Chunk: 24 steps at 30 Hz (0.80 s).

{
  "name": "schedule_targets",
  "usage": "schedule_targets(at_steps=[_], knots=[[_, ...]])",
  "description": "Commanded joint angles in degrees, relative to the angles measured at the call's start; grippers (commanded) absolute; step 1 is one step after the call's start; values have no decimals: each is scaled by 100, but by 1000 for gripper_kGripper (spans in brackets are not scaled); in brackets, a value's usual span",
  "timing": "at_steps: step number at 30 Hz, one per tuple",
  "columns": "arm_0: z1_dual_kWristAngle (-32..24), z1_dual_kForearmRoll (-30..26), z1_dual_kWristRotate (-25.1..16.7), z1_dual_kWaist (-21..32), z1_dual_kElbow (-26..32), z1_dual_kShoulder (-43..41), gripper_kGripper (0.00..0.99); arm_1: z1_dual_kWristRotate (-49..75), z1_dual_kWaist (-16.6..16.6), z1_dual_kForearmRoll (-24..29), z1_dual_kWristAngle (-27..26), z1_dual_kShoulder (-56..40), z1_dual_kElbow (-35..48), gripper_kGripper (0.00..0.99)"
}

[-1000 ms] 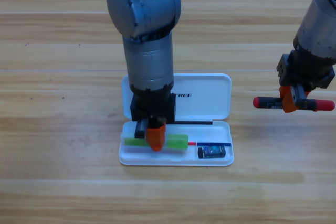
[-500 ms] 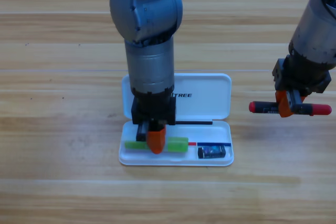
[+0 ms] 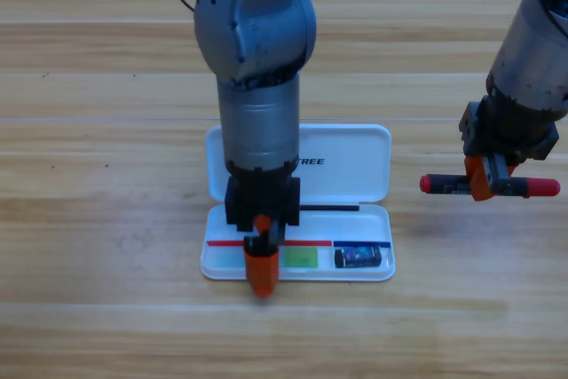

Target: Clean up eraser and pencils

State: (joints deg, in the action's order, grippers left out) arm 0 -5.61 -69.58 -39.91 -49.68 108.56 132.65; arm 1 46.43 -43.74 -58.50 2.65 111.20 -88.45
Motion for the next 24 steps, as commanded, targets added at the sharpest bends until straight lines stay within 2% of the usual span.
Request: schedule_targets(at_steps=[1,9,18,24], knots=[[43,85,71,161,-46,226,990,-117,-301,-100,43,51,73,0],[148,-64,203,125,-160,-477,990,-398,-829,-100,17,332,-234,0],[263,-592,168,143,-142,-1892,990,-547,-1145,-162,69,1132,-1087,0],[236,-574,-8,556,-670,-2947,990,-600,-1268,-250,157,1905,-1957,0]])
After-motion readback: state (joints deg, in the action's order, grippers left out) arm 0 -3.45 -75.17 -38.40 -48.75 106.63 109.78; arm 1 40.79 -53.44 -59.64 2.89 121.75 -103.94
